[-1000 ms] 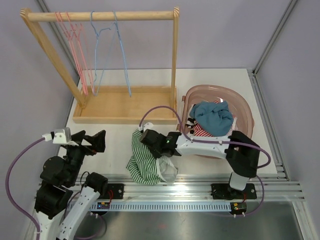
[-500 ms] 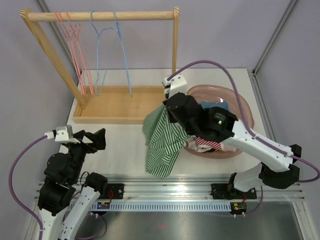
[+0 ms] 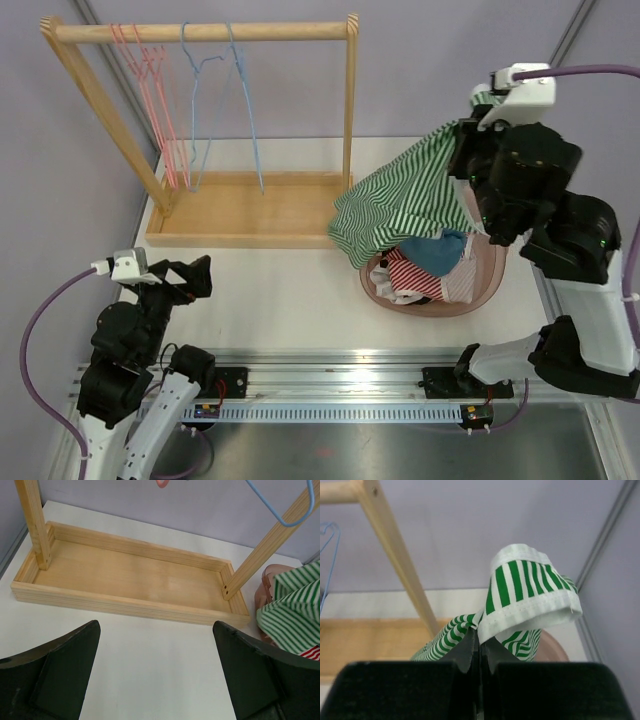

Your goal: Remove the tank top from the hanger

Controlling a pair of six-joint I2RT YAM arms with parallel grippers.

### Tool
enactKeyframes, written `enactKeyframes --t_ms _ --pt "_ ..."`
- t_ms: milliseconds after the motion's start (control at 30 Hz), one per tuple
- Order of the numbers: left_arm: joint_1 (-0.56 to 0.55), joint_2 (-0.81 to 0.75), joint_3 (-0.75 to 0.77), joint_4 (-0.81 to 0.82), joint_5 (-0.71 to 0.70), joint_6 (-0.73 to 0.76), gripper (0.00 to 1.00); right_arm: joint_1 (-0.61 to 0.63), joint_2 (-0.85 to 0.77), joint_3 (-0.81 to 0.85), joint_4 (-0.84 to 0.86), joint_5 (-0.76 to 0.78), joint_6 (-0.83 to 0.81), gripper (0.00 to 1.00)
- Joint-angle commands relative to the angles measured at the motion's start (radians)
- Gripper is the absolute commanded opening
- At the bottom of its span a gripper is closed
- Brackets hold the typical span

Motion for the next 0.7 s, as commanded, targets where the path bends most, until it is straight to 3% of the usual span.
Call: enactKeyframes --t_ms 0,200,300,400,533,600,667 --pt "0.007 0.016 0.014 0.050 -0.022 0.004 0.99 0.000 -0.044 0.029 0.085 0.214 -0.161 0.00" --pt "0.011 0.019 0.011 0.050 -0.017 0.003 0.99 -0.003 -0.103 -0.103 0.153 0.320 -0.216 0.00" --pt "0.014 0.021 0.012 0.050 -0.011 0.001 0.99 -0.051 -0.108 -0.199 0.045 0.238 -0.091 0.00" --pt "0.016 0.030 0.014 0.048 -0.011 0.000 0.99 -0.201 -0.111 -0.398 0.013 0.046 0.092 0.00" --pt "0.019 0.036 0.014 0.043 -0.016 0.001 0.99 -0.426 -0.142 -0.656 0.156 -0.315 0.146 0.00" --pt "0.021 0.037 0.014 0.043 -0.017 0.003 0.99 -0.532 -0.139 -0.775 0.229 -0.420 0.178 0.00" --pt "0.022 0.037 0.014 0.045 -0.017 0.003 0.99 -0.584 -0.125 -0.854 0.279 -0.575 0.201 0.00"
